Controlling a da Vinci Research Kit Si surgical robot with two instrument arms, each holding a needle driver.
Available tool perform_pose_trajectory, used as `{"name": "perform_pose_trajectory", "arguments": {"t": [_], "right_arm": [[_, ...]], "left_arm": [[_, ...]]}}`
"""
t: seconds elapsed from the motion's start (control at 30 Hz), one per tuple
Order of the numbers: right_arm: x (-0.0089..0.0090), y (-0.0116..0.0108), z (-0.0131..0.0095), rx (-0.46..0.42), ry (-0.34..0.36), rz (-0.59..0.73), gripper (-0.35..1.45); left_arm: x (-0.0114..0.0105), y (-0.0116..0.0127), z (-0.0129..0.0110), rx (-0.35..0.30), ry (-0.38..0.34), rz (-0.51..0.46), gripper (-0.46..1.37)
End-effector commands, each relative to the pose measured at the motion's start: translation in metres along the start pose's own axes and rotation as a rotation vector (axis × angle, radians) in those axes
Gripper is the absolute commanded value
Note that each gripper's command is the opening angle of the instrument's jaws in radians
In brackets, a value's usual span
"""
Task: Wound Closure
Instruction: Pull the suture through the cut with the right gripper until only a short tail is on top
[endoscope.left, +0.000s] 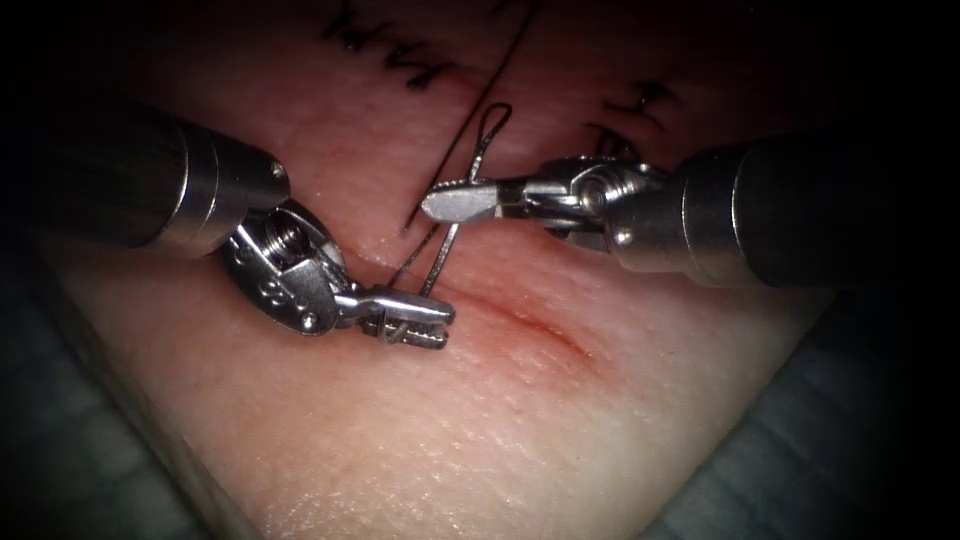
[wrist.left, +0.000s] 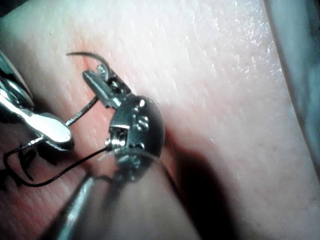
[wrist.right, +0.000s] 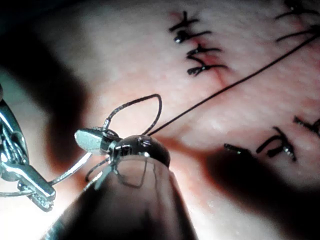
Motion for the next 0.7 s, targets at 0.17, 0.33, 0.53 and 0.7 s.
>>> {"name": "perform_pose_trajectory", "arguments": {"t": [0.17, 0.33, 0.53, 0.7], "right_arm": [[0.0, -0.0001, 0.0, -0.004, 0.0, 0.0, -0.35], [0.0, -0.0001, 0.0, -0.004, 0.0, 0.001, 0.1], [0.0001, 0.0, 0.0, -0.003, 0.003, 0.001, 1.12], [0.0001, 0.0002, 0.0, -0.003, -0.002, -0.06, 1.38]], "left_arm": [[0.0, 0.0001, 0.0, -0.004, 0.0, 0.001, -0.35], [0.0001, 0.0001, -0.0002, -0.005, 0.002, 0.007, -0.35], [0.0001, 0.0, -0.0003, -0.005, 0.003, 0.006, -0.35], [0.0001, 0.0, -0.0005, -0.005, 0.009, 0.005, -0.35]]}}
